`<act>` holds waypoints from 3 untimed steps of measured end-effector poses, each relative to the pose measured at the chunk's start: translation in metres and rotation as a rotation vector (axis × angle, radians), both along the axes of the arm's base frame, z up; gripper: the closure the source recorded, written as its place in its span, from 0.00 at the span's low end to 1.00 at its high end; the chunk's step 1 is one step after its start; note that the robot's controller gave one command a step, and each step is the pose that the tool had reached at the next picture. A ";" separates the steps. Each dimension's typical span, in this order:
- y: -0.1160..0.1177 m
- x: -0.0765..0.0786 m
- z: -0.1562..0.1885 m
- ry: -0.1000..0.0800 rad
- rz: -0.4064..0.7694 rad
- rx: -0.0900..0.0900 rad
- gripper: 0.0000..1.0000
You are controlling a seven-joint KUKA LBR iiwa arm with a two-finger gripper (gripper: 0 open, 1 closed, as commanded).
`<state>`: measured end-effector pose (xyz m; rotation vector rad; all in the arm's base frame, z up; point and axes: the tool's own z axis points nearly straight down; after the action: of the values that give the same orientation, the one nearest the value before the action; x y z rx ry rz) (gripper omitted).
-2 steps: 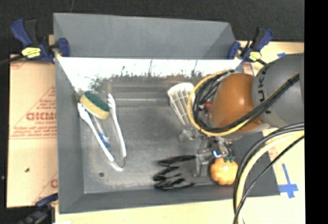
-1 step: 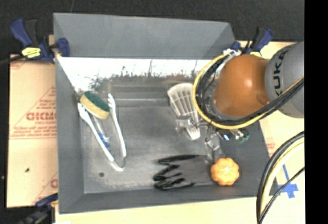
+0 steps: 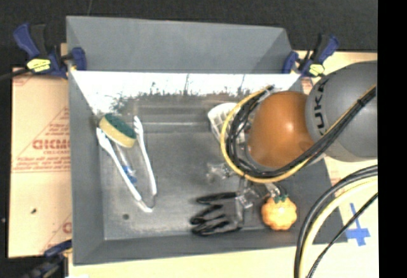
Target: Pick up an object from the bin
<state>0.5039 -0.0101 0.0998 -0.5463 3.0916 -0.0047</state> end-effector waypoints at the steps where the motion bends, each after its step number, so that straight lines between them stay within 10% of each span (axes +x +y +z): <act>1: 0.029 -0.007 -0.030 -0.016 0.269 -0.007 0.00; 2: -0.006 -0.016 -0.028 -0.006 -0.005 -0.002 1.00; 3: -0.006 -0.016 -0.028 -0.007 -0.005 -0.001 1.00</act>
Offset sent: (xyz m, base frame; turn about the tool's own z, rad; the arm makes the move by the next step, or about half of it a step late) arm -0.0176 -0.0062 -0.0298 0.0064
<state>0.4879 -0.0164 0.0717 -0.5382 3.0868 -0.0088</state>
